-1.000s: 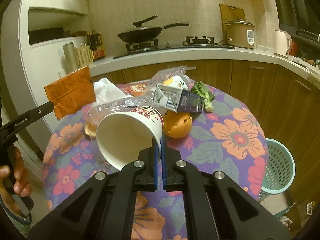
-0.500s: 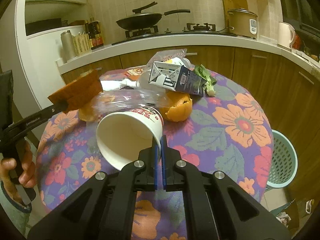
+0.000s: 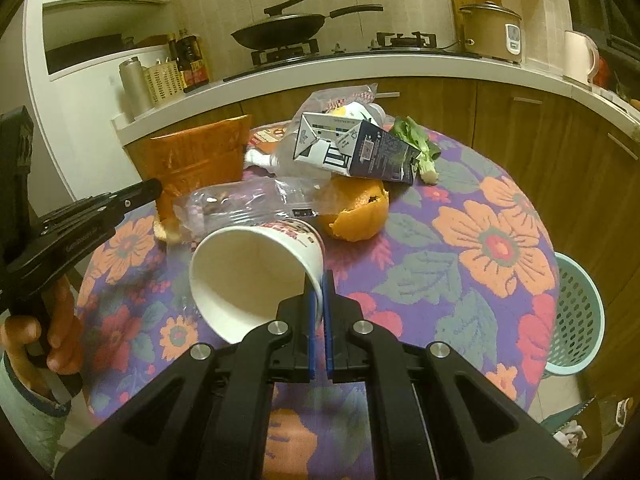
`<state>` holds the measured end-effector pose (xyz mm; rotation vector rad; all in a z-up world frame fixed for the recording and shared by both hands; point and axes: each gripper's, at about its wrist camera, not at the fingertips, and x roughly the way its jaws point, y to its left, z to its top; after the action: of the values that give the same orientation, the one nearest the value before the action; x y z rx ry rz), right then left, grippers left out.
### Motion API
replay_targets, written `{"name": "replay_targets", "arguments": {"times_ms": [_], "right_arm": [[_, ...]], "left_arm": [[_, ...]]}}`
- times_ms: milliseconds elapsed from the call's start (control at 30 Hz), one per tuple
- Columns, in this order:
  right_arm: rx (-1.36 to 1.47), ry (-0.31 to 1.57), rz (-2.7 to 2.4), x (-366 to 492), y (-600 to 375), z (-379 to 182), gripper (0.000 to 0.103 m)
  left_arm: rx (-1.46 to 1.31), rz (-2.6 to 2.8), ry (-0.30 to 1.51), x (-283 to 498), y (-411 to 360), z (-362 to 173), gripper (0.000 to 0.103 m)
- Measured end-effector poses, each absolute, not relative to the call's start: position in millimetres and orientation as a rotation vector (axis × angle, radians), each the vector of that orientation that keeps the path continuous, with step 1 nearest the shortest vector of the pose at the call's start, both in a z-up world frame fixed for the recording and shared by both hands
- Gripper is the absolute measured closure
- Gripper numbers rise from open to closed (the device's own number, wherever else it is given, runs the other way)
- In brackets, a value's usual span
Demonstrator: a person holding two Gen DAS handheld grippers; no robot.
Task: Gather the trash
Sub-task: 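Lift the paper cup with the right gripper while the left gripper grasps the orange snack wrapper, then carry the cup and wrapper over the blue basket with both grippers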
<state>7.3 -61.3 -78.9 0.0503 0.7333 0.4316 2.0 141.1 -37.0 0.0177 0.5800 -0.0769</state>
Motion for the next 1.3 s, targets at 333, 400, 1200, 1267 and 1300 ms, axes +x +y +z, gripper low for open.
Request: {"name": "replay_targets", "arguments": {"times_ms": [333,400,1200,1267,1300], "right_arm": [[0.071,0.769,0.45,18,-58,-82,0.087],[0.07,0.769,0.448,19,-58,-82,0.087],[0.055,0.699,0.472,-9,-83,-63,0.102],[0.058,0.669,0.48,-18,-88,-55,0.102],[0.059,0.658,0.48,-20,-89,-52,0.102]], "left_arm": [[-0.007,-0.085,0.606,9,138,-41,0.097],[-0.009,-0.08,0.608,11,137,-41,0.092],[-0.025,-0.097,0.563,3,121,-18,0.103],[-0.036,-0.103,0.536,-5,120,-10,0.103],[-0.041,-0.11,0.518,-8,118,-5,0.103]]}}
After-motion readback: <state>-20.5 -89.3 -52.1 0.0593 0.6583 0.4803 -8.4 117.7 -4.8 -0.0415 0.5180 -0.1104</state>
